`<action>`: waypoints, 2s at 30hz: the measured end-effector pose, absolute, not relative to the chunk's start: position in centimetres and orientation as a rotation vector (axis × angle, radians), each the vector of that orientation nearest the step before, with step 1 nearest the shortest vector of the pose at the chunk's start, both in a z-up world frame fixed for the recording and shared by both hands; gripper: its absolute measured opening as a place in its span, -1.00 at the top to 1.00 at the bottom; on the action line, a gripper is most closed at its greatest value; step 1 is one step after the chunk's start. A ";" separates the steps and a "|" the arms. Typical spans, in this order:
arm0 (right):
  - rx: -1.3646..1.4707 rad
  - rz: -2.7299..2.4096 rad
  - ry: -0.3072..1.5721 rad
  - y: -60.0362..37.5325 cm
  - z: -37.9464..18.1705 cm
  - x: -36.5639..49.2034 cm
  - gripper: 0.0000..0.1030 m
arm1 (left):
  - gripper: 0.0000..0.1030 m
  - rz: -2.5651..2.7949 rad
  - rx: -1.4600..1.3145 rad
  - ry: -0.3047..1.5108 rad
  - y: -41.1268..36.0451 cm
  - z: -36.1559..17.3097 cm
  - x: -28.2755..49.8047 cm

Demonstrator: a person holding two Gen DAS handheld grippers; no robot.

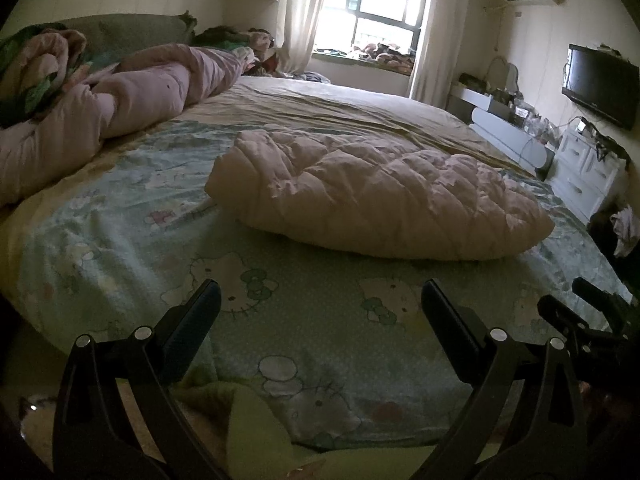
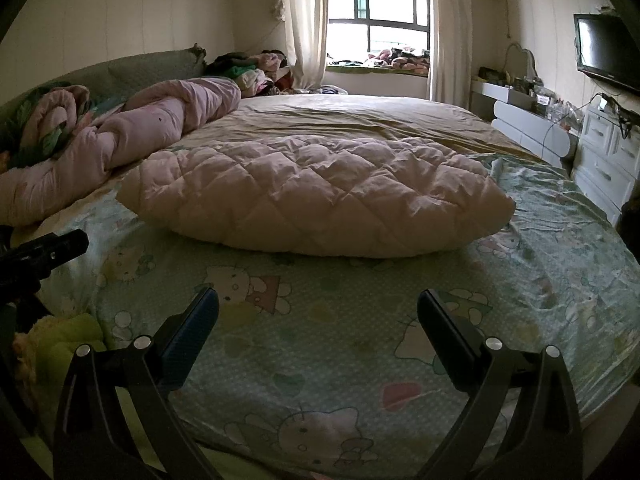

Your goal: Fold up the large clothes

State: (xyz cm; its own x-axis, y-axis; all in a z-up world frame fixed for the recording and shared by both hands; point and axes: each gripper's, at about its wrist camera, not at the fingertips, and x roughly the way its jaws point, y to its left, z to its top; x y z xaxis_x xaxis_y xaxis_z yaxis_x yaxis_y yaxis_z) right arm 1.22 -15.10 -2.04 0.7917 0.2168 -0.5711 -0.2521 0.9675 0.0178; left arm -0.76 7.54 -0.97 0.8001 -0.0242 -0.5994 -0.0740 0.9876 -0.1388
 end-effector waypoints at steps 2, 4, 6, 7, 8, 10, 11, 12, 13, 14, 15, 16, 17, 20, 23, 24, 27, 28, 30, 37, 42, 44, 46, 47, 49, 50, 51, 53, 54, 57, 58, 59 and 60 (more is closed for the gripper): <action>-0.061 0.251 0.605 -15.1 -2.0 1.2 -0.92 | -0.82 0.028 -0.159 0.641 7.6 -0.9 -0.9; -0.060 0.252 0.604 -15.2 -2.1 1.2 -0.92 | -0.82 0.030 -0.159 0.642 7.6 -1.0 -0.8; -0.063 0.252 0.602 -15.1 -2.1 1.1 -0.92 | -0.82 0.033 -0.159 0.643 7.5 -1.0 -0.9; -0.063 0.252 0.603 -15.1 -2.1 1.1 -0.92 | -0.82 0.033 -0.159 0.641 7.6 -1.0 -0.9; -0.062 0.250 0.602 -15.1 -2.1 1.1 -0.92 | -0.82 0.034 -0.158 0.642 7.6 -1.0 -0.9; -0.061 0.250 0.600 -15.2 -2.1 1.1 -0.92 | -0.82 0.033 -0.156 0.642 7.6 -1.0 -1.0; -0.061 0.249 0.598 -15.2 -2.1 1.0 -0.92 | -0.82 0.034 -0.156 0.640 7.6 -1.0 -0.9; -0.062 0.249 0.597 -15.2 -2.1 1.0 -0.92 | -0.82 0.033 -0.156 0.639 7.5 -1.0 -0.9; -0.063 0.249 0.596 -15.2 -2.1 0.9 -0.92 | -0.82 0.033 -0.156 0.638 7.6 -1.0 -1.0; -0.064 0.249 0.596 -15.2 -2.1 0.9 -0.92 | -0.82 0.032 -0.155 0.638 7.6 -1.0 -1.0; -0.064 0.249 0.598 -15.2 -2.1 0.9 -0.92 | -0.82 0.032 -0.154 0.639 7.6 -0.9 -1.0; -0.065 0.250 0.599 -15.2 -2.1 0.9 -0.92 | -0.82 0.031 -0.153 0.639 7.7 -0.9 -1.0; -0.065 0.248 0.596 -15.2 -2.1 0.9 -0.92 | -0.82 0.033 -0.153 0.637 7.6 -0.9 -1.0; -0.069 0.251 0.595 -15.2 -2.0 0.8 -0.92 | -0.82 0.032 -0.155 0.639 7.6 -1.0 -1.1; -0.071 0.251 0.591 -15.2 -1.9 0.8 -0.92 | -0.82 0.032 -0.153 0.640 7.6 -1.0 -1.0; -0.071 0.252 0.592 -15.3 -1.9 0.9 -0.92 | -0.82 0.032 -0.154 0.640 7.5 -0.9 -1.0; -0.070 0.253 0.594 -15.3 -1.9 0.9 -0.92 | -0.82 0.032 -0.155 0.639 7.5 -0.9 -1.0; -0.069 0.252 0.595 -15.4 -1.9 0.9 -0.92 | -0.82 0.033 -0.154 0.640 7.5 -0.9 -1.0; -0.068 0.251 0.590 -15.4 -1.8 0.8 -0.92 | -0.82 0.032 -0.154 0.638 7.5 -0.9 -1.0; -0.070 0.250 0.590 -15.4 -1.9 0.9 -0.92 | -0.82 0.030 -0.156 0.641 7.5 -0.9 -1.0; -0.075 0.250 0.592 -15.4 -1.9 0.9 -0.92 | -0.82 0.028 -0.157 0.638 7.5 -0.9 -1.1; -0.073 0.248 0.590 -15.4 -1.9 0.9 -0.92 | -0.82 0.028 -0.154 0.641 7.5 -0.9 -1.0; -0.076 0.248 0.592 -15.3 -2.0 0.9 -0.92 | -0.82 0.030 -0.151 0.643 7.4 -0.9 -1.0; -0.075 0.248 0.593 -15.4 -2.0 0.9 -0.92 | -0.82 0.033 -0.150 0.646 7.5 -0.9 -1.0; -0.076 0.247 0.591 -15.3 -1.9 0.9 -0.92 | -0.82 0.044 -0.147 0.650 7.4 -1.0 -1.0; -0.076 0.245 0.594 -15.4 -2.0 0.9 -0.92 | -0.82 0.043 -0.145 0.652 7.5 -1.0 -1.0; -0.075 0.244 0.596 -15.4 -2.0 0.9 -0.92 | -0.82 0.042 -0.145 0.653 7.5 -1.0 -0.9; -0.073 0.236 0.602 -15.5 -2.1 1.1 -0.92 | -0.82 0.035 -0.144 0.657 7.5 -1.2 -0.9; -0.069 0.230 0.603 -15.7 -2.1 1.2 -0.92 | -0.82 0.037 -0.139 0.661 7.6 -1.2 -0.8; -0.042 0.204 0.606 -16.6 -1.9 1.7 -0.92 | -0.82 0.041 -0.159 0.679 8.4 -1.6 0.1; -0.018 0.178 0.610 -17.4 -1.9 2.1 -0.92 | -0.82 0.043 -0.169 0.689 8.7 -1.7 0.5; 0.015 0.137 0.615 -18.8 -1.8 2.4 -0.92 | -0.82 0.040 -0.182 0.703 9.4 -1.8 1.0; 0.035 0.103 0.614 -19.9 -1.7 2.7 -0.92 | -0.82 0.032 -0.192 0.725 10.4 -2.0 1.8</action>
